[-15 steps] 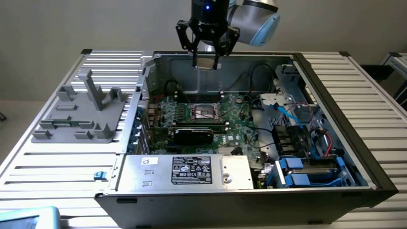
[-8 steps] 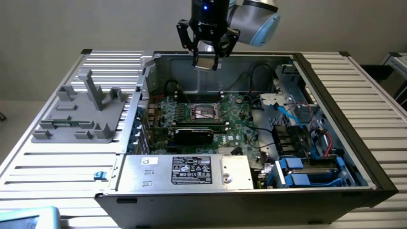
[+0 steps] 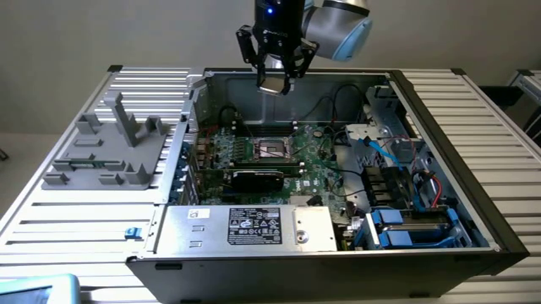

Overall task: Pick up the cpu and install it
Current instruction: 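Place the cpu into insertion slot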

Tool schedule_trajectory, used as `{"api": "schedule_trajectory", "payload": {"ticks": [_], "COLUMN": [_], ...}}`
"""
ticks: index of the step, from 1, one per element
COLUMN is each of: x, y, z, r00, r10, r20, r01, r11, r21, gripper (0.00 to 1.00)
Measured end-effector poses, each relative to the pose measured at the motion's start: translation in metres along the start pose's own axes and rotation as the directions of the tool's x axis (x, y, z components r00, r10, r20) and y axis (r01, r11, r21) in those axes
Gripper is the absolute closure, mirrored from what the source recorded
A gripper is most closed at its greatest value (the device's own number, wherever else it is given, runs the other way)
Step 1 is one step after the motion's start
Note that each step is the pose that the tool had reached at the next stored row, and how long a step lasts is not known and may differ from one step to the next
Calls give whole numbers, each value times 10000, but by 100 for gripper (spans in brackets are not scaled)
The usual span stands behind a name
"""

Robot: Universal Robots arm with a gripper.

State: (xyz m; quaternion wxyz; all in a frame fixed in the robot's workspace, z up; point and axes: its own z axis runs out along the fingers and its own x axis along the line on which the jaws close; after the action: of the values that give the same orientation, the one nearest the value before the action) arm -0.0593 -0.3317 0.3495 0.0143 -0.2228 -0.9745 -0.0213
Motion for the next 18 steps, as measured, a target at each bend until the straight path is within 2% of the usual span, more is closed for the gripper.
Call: {"api": "schedule_trajectory", "payload": {"ticks": [5, 9, 14, 18], "x": [0, -1, -1, -1], "y": [0, -1, -1, -1], "z": [11, 21, 31, 39], "r00": [9971, 9902, 9757, 9599], "r10": [767, 1394, 2189, 2802], "r20": [26, 46, 68, 84], "r01": [-767, -1394, -2188, -2801], "r11": [9971, 9902, 9757, 9599], "r21": [-30, -55, -90, -119], "gripper": [44, 44, 44, 44]}}
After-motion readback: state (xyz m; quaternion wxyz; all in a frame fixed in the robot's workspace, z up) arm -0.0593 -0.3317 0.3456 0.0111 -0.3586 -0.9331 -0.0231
